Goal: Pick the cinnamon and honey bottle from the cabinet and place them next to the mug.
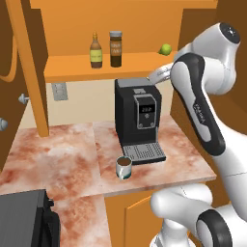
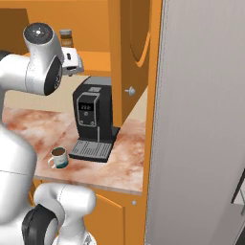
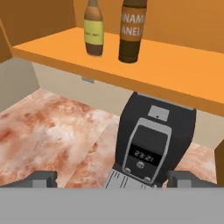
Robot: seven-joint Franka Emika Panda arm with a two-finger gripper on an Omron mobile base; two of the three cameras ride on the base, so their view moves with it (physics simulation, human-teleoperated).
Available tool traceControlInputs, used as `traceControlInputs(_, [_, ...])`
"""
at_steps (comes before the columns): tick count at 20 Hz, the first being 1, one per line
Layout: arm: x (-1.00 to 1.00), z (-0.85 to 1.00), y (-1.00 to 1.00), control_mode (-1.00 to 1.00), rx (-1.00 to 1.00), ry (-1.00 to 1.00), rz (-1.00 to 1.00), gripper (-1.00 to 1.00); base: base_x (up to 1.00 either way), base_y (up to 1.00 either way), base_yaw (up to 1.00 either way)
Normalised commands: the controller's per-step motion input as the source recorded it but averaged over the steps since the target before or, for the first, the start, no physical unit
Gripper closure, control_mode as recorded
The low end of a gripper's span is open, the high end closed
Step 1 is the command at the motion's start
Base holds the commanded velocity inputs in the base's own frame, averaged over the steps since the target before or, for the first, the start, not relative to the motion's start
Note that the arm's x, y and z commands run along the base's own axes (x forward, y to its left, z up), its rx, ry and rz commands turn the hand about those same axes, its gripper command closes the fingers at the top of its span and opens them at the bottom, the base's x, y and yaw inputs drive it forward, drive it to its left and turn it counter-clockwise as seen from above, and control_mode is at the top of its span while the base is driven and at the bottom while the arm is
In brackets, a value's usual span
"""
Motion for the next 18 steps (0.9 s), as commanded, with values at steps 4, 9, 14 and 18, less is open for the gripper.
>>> traceControlInputs(4, [0.0, 0.15, 0.25, -1.0, 0.0, 0.02, 0.08, -1.0, 0.0, 0.0, 0.0])
traceControlInputs(9, [0.0, 0.1, 0.3, -1.0, 0.0, 0.03, 0.03, -1.0, 0.0, 0.0, 0.0])
traceControlInputs(14, [0.04, 0.01, 0.37, -1.0, -0.03, 0.01, 0.0, -1.0, 0.0, 0.0, 0.0])
traceControlInputs(18, [0.29, 0.0, 0.24, -1.0, -0.05, 0.0, -0.01, -1.0, 0.0, 0.0, 0.0])
